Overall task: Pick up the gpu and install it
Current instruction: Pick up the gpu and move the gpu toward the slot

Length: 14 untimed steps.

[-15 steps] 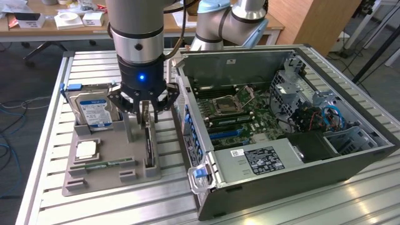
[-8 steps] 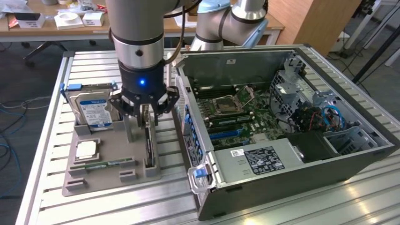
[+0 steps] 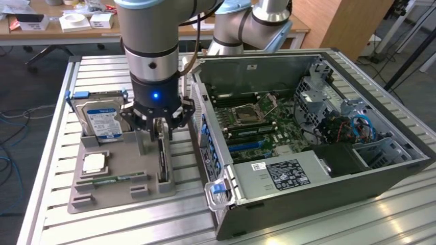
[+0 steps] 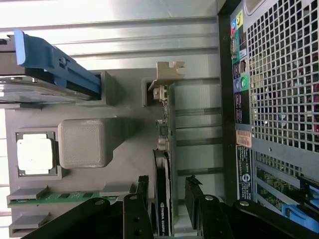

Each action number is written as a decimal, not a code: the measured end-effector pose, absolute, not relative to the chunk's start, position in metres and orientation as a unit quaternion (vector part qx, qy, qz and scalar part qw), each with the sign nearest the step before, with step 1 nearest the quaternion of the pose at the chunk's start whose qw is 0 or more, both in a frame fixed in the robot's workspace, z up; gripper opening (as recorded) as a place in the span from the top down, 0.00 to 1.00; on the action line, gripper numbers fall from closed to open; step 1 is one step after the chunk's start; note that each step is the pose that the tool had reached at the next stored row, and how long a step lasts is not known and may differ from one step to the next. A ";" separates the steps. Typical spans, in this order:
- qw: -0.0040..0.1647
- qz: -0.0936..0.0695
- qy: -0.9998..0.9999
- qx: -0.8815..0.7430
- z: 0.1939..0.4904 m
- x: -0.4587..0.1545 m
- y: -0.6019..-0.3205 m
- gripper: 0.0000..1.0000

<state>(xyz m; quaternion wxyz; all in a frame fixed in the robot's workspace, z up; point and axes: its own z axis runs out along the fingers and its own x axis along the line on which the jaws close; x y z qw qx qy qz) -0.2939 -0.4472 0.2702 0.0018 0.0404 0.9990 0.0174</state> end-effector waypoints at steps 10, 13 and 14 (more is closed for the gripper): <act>0.002 0.017 0.999 0.040 0.261 -0.294 -0.447 0.57; 0.002 0.017 0.999 0.040 0.258 -0.294 -0.447 0.57; 0.002 0.017 0.999 0.040 0.257 -0.294 -0.447 0.57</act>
